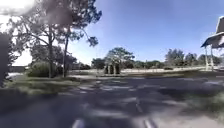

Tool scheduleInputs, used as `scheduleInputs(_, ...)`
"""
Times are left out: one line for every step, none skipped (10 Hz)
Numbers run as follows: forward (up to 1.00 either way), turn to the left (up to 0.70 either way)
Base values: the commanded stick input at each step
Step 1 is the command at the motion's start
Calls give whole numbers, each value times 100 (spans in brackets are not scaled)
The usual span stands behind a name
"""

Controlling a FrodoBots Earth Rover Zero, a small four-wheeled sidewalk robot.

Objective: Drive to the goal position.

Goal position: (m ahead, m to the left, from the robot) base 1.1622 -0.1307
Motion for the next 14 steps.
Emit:
scheduleInputs(70, 7)
scheduleInputs(70, 5)
scheduleInputs(70, 2)
scheduleInputs(70, 0)
scheduleInputs(70, 0)
scheduleInputs(70, 0)
scheduleInputs(70, 0)
scheduleInputs(70, 0)
scheduleInputs(70, 0)
scheduleInputs(70, 0)
scheduleInputs(70, 0)
scheduleInputs(70, 0)
scheduleInputs(61, 0)
scheduleInputs(38, 0)
